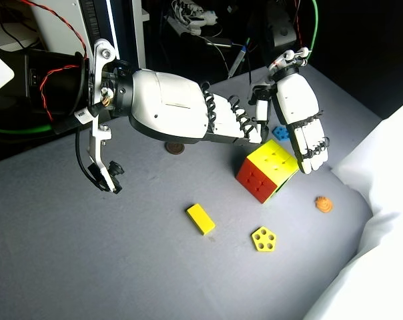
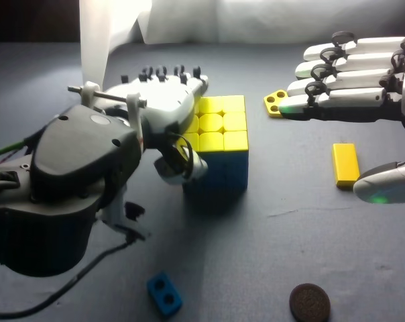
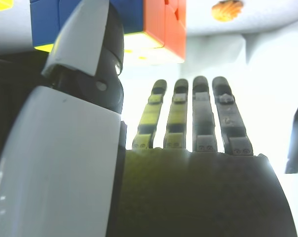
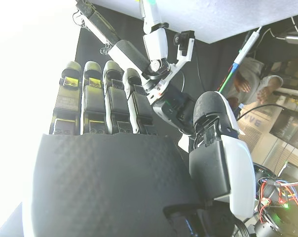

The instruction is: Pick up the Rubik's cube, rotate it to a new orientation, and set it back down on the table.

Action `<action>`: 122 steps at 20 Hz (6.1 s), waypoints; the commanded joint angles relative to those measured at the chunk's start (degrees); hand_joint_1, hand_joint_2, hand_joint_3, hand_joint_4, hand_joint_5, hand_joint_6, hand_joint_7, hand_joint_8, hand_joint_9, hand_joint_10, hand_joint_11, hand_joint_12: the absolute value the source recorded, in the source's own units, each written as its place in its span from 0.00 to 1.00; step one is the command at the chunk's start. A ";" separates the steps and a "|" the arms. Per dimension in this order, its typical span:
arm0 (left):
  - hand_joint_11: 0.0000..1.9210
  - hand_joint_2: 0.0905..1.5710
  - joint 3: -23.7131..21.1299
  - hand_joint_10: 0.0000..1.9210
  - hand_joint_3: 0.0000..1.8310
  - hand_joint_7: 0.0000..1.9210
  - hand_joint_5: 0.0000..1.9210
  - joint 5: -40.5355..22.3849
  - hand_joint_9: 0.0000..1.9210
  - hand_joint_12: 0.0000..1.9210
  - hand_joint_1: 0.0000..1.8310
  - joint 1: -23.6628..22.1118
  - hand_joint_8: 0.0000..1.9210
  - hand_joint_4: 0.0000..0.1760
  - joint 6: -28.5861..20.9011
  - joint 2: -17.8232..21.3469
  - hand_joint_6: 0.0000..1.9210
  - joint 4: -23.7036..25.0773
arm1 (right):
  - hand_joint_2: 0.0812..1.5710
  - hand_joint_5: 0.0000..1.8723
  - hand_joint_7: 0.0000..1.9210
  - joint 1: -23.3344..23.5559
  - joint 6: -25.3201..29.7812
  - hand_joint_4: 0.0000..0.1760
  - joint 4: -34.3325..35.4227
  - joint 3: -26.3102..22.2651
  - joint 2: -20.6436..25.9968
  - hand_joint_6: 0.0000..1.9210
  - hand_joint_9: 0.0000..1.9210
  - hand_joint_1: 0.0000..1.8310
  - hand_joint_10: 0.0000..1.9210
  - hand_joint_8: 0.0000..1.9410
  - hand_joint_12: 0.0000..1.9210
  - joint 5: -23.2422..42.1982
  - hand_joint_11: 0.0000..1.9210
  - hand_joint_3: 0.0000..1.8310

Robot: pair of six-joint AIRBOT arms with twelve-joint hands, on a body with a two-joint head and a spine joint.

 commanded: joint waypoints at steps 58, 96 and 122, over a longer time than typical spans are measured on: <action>0.00 0.71 6.28 0.00 0.00 0.00 0.00 11.79 0.00 0.00 0.48 3.61 0.00 0.00 -3.79 0.01 0.00 12.16 | 0.80 0.06 0.07 -0.36 -0.16 0.00 2.79 -0.36 0.34 0.01 0.04 0.01 0.00 0.00 0.00 5.00 0.00 0.00; 0.00 0.66 9.63 0.00 0.00 0.00 0.00 14.36 0.00 0.00 0.55 1.03 0.00 0.00 1.42 -0.73 0.00 8.80 | 0.80 0.02 0.03 -0.45 -0.43 0.00 2.79 -0.36 0.34 0.00 0.02 0.00 0.01 0.00 0.00 5.15 0.00 0.00; 0.15 0.85 9.76 0.91 0.00 0.32 0.28 14.36 0.19 1.00 0.59 0.65 0.87 0.00 1.43 -1.38 0.82 8.09 | 0.80 0.06 0.07 -0.69 -0.62 0.00 2.84 -0.43 0.53 0.01 0.04 0.00 0.00 0.01 0.00 5.16 0.00 0.00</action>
